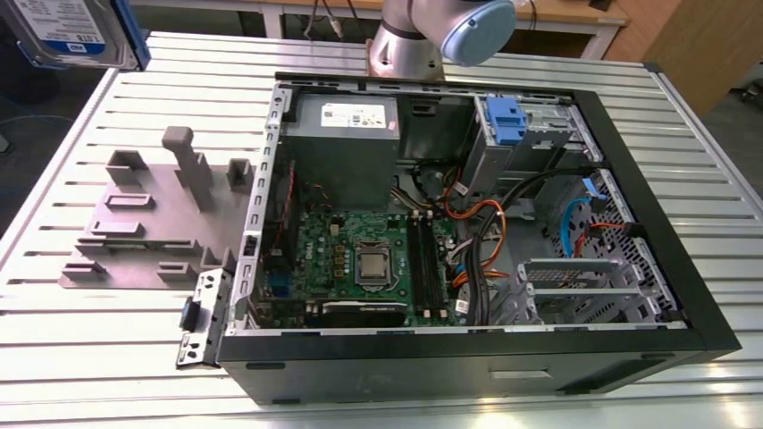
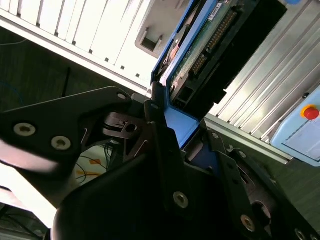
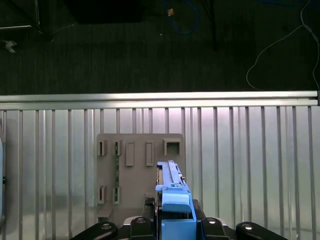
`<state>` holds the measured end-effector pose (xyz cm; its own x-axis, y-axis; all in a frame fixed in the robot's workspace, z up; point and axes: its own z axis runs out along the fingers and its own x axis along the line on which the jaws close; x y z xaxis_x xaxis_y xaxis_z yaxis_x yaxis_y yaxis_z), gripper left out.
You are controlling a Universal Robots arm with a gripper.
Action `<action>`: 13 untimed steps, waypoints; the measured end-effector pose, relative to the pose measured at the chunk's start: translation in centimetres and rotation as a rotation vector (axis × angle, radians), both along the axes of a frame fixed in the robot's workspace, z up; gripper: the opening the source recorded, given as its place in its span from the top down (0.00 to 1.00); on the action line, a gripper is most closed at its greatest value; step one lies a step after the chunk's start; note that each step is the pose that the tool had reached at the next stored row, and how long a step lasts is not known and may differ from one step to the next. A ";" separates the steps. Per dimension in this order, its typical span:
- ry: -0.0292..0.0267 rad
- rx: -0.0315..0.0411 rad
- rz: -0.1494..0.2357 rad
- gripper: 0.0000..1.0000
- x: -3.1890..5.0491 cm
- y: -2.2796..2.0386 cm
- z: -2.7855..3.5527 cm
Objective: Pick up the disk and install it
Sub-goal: 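Pick up the disk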
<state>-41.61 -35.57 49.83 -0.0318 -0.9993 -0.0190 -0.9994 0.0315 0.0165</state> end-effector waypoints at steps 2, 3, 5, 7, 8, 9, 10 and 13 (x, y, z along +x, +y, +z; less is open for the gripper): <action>0.0001 0.0000 0.000 0.64 0.27 -0.04 0.00; 0.0000 0.0000 0.000 0.64 0.39 -0.06 0.00; 0.0001 0.0000 0.000 0.64 0.70 -0.11 0.00; 0.0001 0.0000 0.000 0.64 1.02 -0.16 -0.01; 0.0001 0.0000 0.000 0.64 1.16 -0.19 -0.01; 0.0002 0.0000 0.000 0.64 1.30 -0.22 0.00; 0.0001 0.0000 0.000 0.64 1.44 -0.26 -0.01; 0.0001 0.0000 0.000 0.64 1.68 -0.44 -0.02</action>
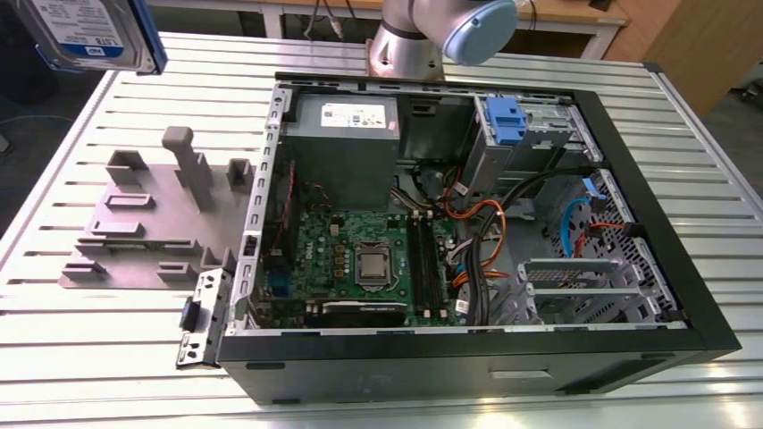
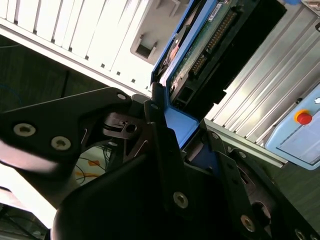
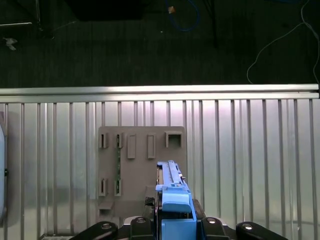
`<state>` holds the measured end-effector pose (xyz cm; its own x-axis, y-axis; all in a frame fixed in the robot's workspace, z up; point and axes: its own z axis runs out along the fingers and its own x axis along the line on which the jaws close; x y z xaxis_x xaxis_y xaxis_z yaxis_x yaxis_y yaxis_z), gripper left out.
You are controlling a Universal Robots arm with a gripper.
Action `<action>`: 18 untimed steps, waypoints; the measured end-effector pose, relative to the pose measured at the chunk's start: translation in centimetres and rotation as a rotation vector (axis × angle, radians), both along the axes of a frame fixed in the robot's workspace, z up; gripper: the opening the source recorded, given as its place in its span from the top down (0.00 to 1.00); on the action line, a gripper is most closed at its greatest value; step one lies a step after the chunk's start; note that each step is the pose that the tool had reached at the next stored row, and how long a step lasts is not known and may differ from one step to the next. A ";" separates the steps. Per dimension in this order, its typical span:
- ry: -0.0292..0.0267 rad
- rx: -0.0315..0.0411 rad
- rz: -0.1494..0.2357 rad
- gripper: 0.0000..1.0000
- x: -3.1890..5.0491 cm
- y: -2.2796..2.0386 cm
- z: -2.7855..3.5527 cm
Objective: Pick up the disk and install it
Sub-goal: 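Pick up the disk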
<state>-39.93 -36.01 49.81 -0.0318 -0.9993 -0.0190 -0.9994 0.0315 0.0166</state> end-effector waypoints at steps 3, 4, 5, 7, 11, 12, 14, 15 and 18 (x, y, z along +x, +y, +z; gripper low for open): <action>0.0002 -0.0001 0.000 0.64 0.02 -0.41 0.00; 0.0001 -0.0001 0.000 0.64 0.03 -0.59 0.00; 0.0001 -0.0001 0.000 0.64 0.03 -0.76 0.00; 0.0000 0.0000 0.000 0.64 0.05 -1.11 0.00; 0.0001 0.0000 0.000 0.64 0.21 -1.59 0.00; 0.0001 0.0000 0.000 0.64 0.32 -1.68 0.00; 0.0004 0.0000 0.000 0.64 0.65 -1.83 0.00; 0.0007 0.0000 0.000 0.64 0.87 -1.88 0.00; 0.0013 0.0000 0.000 0.64 1.55 -1.96 0.00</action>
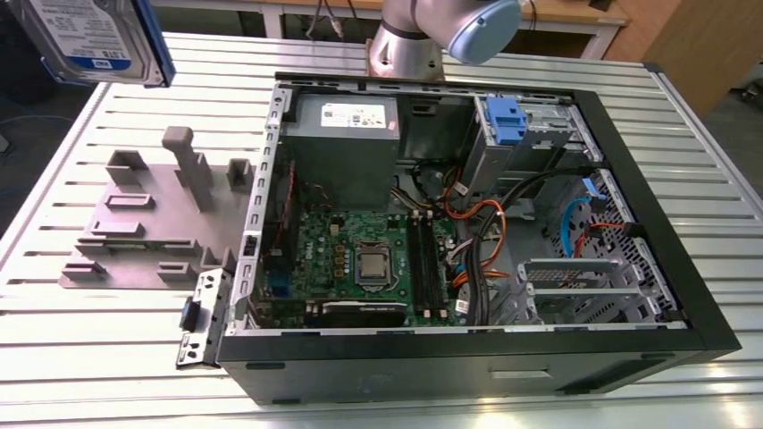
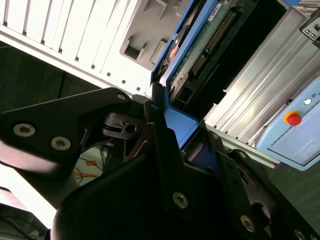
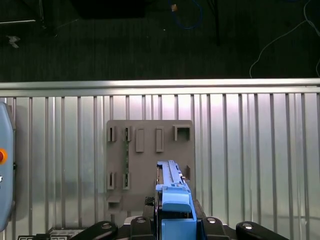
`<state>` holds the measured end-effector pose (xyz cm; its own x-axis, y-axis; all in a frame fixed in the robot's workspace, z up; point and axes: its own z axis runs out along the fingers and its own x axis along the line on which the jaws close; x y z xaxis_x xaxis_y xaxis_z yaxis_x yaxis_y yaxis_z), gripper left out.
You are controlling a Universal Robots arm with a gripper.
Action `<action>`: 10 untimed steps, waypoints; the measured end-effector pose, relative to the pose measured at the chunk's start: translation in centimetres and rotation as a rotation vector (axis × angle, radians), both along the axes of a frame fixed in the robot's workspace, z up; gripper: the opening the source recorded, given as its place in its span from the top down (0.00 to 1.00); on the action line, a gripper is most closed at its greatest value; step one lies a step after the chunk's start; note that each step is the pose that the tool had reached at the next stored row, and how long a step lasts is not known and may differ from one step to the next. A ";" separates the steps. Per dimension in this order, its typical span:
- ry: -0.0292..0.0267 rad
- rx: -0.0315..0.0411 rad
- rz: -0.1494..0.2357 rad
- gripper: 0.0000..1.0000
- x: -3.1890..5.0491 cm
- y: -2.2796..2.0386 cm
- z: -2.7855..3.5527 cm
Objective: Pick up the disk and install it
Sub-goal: 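Pick up the disk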
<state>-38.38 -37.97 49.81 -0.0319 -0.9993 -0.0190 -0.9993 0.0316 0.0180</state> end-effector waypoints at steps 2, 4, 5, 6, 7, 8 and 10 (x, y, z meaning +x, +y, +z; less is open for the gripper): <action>0.0002 0.0000 0.000 0.64 0.38 -0.03 0.00; 0.0005 0.0000 0.000 0.64 0.76 -0.06 0.00; 0.0007 -0.0001 0.000 0.64 0.94 -0.07 0.00; 0.0008 0.0000 0.000 0.64 1.13 -0.08 0.00; 0.0010 -0.0001 0.000 0.64 1.32 -0.09 0.00; 0.0010 0.0000 0.000 0.64 1.53 -0.10 0.00; 0.0013 0.0000 0.000 0.64 1.92 -0.12 0.00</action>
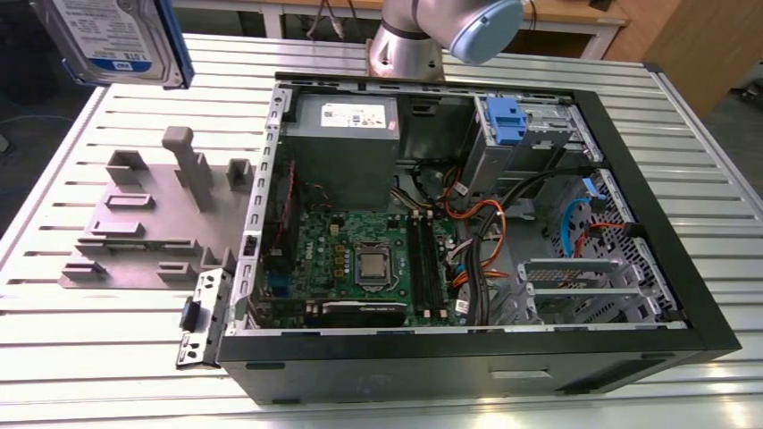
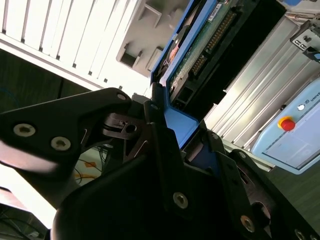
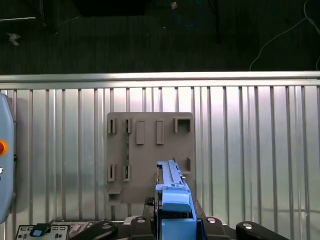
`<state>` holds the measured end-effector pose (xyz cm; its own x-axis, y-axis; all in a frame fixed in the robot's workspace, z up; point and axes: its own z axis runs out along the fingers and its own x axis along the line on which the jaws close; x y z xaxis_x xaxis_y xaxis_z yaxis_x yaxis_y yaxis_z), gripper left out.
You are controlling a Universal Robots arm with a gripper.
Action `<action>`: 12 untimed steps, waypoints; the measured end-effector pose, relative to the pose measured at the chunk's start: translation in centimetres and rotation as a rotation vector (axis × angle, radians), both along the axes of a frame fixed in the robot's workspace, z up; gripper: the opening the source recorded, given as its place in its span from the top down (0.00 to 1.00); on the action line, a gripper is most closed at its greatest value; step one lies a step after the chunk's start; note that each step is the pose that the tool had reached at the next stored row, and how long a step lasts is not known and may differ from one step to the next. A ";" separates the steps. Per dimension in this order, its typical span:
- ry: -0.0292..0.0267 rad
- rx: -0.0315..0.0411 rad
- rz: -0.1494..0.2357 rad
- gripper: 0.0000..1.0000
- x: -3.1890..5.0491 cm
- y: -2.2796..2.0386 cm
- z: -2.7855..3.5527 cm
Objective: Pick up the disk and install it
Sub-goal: 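Pick up the disk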
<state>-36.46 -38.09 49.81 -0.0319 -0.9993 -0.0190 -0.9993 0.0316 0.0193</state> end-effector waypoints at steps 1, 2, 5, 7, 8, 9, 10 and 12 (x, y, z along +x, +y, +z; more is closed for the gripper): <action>0.0002 0.0000 0.000 0.64 0.16 -0.01 0.01; 0.0003 0.0000 0.000 0.64 0.31 -0.02 0.00; 0.0006 0.0000 0.000 0.64 0.72 -0.12 0.00; 0.0007 -0.0001 0.000 0.64 0.83 -0.32 0.00; 0.0007 0.0000 0.000 0.64 0.88 -0.43 0.01; 0.0007 -0.0001 0.000 0.64 0.93 -0.55 0.00; 0.0006 0.0000 0.000 0.64 0.97 -0.66 0.00; 0.0007 -0.0001 0.000 0.64 1.09 -0.85 0.01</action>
